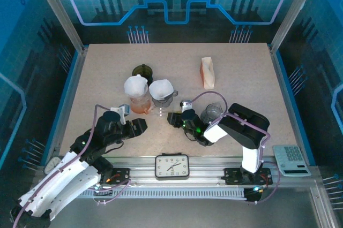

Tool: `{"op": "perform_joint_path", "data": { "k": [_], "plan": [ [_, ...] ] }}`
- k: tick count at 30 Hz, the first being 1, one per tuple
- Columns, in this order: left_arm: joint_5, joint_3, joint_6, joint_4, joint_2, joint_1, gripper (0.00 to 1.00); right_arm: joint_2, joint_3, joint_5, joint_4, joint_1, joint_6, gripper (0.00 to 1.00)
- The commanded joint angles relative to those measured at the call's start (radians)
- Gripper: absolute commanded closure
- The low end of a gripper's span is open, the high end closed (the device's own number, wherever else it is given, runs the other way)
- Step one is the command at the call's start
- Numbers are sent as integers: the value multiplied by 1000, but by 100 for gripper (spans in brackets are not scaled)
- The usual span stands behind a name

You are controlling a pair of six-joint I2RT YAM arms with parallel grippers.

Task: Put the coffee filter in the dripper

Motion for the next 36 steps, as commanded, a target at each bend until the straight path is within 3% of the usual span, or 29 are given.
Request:
{"op": "perform_joint_path", "data": {
  "k": [1, 11, 17, 27, 31, 36],
  "plan": [
    [-21, 64, 8, -13, 3, -4, 39, -36, -33, -19, -54, -1, 25, 54],
    [-35, 346, 154, -60, 179, 29, 37, -290, -82, 3, -303, 45, 27, 51],
    [126, 657, 256, -139, 464, 276, 39, -382, -72, -8, -396, 62, -16, 50],
    [261, 1145, 413, -239, 1029, 548, 45, -444, -80, -28, -423, 66, -40, 49],
    [303, 1245, 469, -258, 1215, 626, 49, -457, -97, -35, -407, 64, -40, 49],
    [327, 1291, 522, -261, 1360, 679, 39, -465, -109, -53, -390, 61, -35, 49]
  ]
}}
